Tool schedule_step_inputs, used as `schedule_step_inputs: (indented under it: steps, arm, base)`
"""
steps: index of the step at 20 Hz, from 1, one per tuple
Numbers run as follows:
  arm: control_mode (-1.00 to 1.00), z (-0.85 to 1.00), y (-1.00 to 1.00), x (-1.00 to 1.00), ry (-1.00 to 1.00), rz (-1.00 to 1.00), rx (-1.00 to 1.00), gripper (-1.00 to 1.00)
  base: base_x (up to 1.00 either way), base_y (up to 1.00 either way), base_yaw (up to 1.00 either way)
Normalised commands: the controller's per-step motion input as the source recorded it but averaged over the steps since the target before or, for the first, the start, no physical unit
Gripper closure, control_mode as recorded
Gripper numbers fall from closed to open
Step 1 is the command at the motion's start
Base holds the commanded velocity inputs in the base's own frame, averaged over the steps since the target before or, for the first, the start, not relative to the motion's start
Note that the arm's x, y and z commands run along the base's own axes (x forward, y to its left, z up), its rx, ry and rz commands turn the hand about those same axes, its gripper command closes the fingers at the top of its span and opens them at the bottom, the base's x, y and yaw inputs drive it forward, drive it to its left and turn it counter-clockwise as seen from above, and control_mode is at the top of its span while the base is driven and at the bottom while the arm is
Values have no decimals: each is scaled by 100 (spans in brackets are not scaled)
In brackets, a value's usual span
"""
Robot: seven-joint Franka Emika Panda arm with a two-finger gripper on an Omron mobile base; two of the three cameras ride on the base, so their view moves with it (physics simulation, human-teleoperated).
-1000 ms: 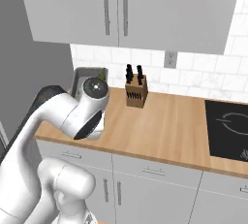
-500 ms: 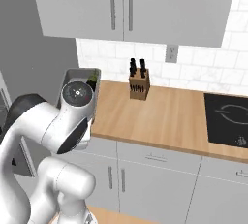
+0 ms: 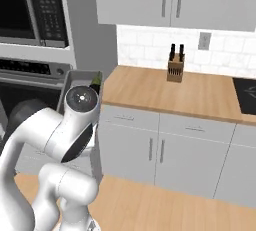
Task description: Take the meat container that has the steak and place it on the second highest rack of the freezer. Then take the vegetable container that has the mushroom and eggplant and place it on the highest rack of the freezer.
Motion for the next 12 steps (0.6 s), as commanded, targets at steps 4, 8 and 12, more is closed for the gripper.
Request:
schedule_step_inputs:
  steps: [4, 8, 12]
  arm:
    - [100, 0, 0, 0, 0, 0, 0, 100]
    - [100, 0, 0, 0, 0, 0, 0, 100]
    - [100, 0, 0, 0, 0, 0, 0, 100]
  base:
    - [-79, 100, 6]
    - [-27, 100, 17]
    - [15, 100, 37]
